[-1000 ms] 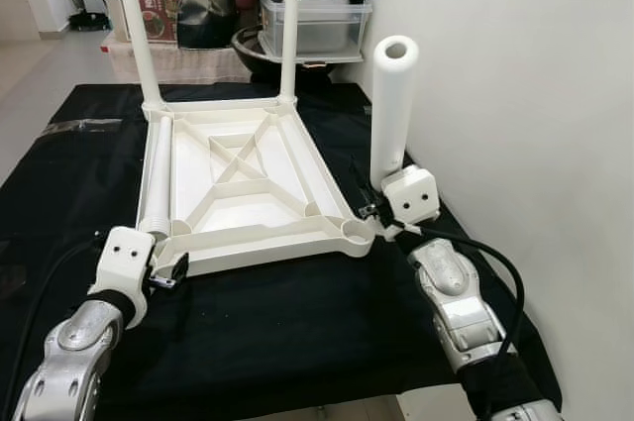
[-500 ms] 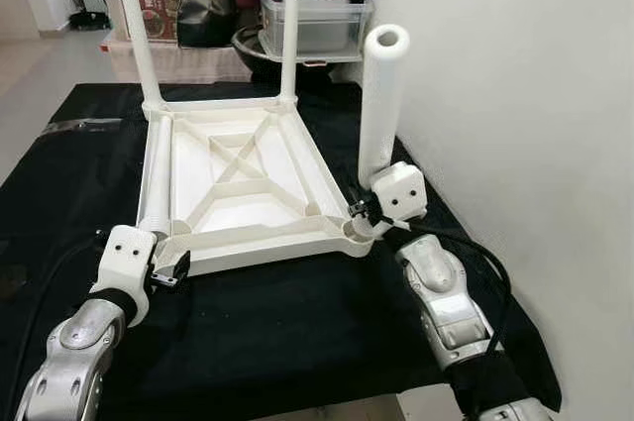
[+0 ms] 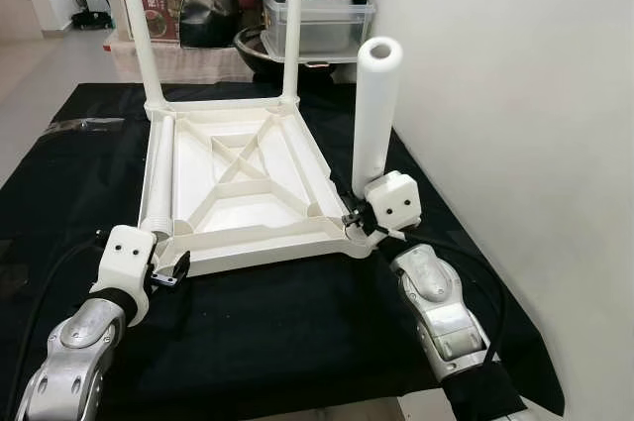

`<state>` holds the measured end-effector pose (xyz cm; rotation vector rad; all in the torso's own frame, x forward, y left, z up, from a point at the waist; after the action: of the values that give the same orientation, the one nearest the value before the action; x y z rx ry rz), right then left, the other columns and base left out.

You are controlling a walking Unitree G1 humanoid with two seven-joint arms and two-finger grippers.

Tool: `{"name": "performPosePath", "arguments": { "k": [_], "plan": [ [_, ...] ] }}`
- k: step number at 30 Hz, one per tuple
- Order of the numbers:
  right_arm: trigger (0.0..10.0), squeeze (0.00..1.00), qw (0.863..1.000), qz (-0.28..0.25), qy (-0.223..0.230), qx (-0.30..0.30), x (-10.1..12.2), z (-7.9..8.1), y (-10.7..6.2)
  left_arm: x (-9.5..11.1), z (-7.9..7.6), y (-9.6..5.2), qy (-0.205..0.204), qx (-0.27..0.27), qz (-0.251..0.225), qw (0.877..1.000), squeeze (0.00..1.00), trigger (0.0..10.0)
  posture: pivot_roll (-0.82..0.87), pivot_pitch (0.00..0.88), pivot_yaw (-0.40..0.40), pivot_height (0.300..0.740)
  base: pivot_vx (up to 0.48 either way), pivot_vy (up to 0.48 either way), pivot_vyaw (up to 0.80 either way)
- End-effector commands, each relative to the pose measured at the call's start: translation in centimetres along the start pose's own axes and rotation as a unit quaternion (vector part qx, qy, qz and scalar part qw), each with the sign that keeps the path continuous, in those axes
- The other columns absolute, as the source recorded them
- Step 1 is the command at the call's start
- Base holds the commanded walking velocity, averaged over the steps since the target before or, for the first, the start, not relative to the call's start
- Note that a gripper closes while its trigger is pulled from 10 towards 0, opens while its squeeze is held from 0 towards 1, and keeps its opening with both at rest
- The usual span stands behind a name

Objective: Building children table

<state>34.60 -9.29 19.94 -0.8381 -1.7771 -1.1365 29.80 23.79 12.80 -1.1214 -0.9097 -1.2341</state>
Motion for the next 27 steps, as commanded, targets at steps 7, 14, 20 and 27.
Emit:
{"name": "performPosePath", "arguments": {
  "k": [7,14,20,27],
  "plan": [
    [0.0,0.00,0.958,0.147,0.238,0.056,-3.5,1.4,-0.5,0.1,0.0,0.1,-0.007,-0.002,-0.001,1.000,0.00,10.0,0.11,0.000,-0.119,0.740,0.000,0.000,0.00],
    [0.0,0.00,0.951,0.144,0.244,0.121,-2.4,2.7,-0.6,0.0,0.1,0.0,-0.010,0.000,0.001,1.000,0.00,10.0,0.12,0.000,-0.127,0.740,0.000,0.000,0.00],
    [0.0,0.00,0.949,0.161,0.228,0.150,-2.5,3.6,-1.0,-0.1,0.1,-0.1,-0.009,0.001,0.002,1.000,0.00,10.0,0.12,0.000,-0.128,0.740,0.000,0.000,0.00],
    [0.0,0.00,0.944,0.180,0.223,0.162,-2.8,3.8,-1.4,-0.2,0.1,0.0,-0.008,0.000,0.004,1.000,0.00,10.0,0.12,0.000,-0.126,0.740,0.000,0.000,0.00]
  ]
}}
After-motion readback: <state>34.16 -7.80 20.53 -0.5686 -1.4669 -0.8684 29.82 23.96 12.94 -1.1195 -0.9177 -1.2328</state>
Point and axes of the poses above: a point about 5 cm out from each wrist's last joint towards the gripper, its own y axis pointing out of the wrist towards the gripper, its own x axis along the axis of the wrist's last joint, z = x × y, the point moved 3 cm from there along y, pointing out of the wrist towards the gripper
